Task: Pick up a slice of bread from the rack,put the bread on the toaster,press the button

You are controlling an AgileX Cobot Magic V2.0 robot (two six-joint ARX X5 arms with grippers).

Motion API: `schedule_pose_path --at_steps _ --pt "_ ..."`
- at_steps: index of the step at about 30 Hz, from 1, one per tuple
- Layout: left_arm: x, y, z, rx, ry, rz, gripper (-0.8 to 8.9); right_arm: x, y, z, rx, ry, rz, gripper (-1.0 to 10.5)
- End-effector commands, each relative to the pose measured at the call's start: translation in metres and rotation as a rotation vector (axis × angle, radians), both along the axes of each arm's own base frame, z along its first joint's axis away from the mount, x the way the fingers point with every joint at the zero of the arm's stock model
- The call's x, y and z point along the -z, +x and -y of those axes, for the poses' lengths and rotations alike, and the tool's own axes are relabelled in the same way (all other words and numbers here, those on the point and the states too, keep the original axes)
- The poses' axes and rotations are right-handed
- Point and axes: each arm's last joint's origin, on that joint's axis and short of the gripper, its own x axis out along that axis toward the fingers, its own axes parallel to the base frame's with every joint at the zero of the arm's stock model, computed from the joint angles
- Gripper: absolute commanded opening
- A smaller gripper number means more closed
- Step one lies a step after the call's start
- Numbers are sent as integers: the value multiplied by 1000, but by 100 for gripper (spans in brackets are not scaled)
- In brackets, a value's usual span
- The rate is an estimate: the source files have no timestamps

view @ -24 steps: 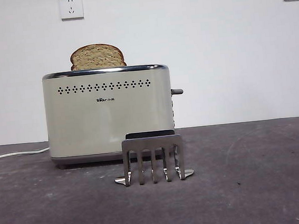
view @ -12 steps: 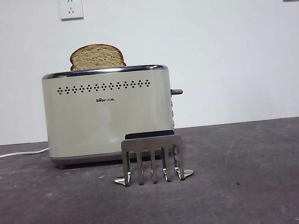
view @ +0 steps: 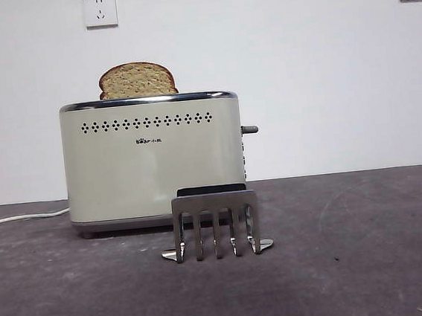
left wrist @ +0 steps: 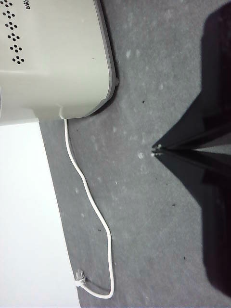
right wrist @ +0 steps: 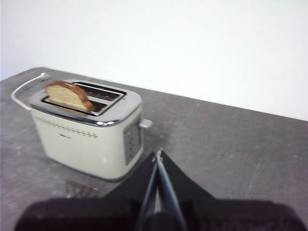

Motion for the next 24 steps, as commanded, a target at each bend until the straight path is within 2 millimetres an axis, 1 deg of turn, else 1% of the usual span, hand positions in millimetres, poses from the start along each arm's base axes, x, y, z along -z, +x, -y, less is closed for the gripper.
schedule_pose_path --at_steps 1,6,10,13,15,24 --pt "5 1 0 -2 -8 -11 -3 36 4 1 13 33 34 1" --pt "5 1 0 -2 -8 -11 -3 85 7 1 22 37 100 1" --pt "5 1 0 -2 -8 -11 -3 118 7 3 122 64 82 1" --pt "5 1 0 -2 -8 -11 -3 138 9 6 228 94 41 1" --pt "5 1 0 -2 -8 -11 -3 150 9 7 261 105 22 1" --pt "5 1 0 -2 -8 -11 -3 195 8 7 265 140 -37 1"
